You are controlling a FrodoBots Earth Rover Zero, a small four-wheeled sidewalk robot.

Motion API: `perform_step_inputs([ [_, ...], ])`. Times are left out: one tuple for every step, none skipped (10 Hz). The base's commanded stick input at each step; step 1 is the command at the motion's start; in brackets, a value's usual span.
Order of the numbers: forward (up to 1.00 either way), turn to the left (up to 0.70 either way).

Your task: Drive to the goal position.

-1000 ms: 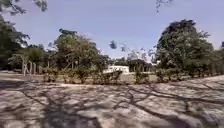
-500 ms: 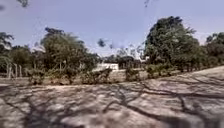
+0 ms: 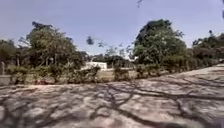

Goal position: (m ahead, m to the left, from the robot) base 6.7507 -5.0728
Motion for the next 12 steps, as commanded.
perform_step_inputs([
  [0.50, -0.50],
  [0.50, -0.50],
  [0.50, -0.50],
  [0.50, -0.50],
  [0.50, -0.50],
  [0.50, 0.00],
  [0.50, 0.00],
  [0.50, 0.00],
  [0.50, -0.30],
  [0.50, -0.44],
  [0.50, -0.50],
  [0.50, -0.50],
])
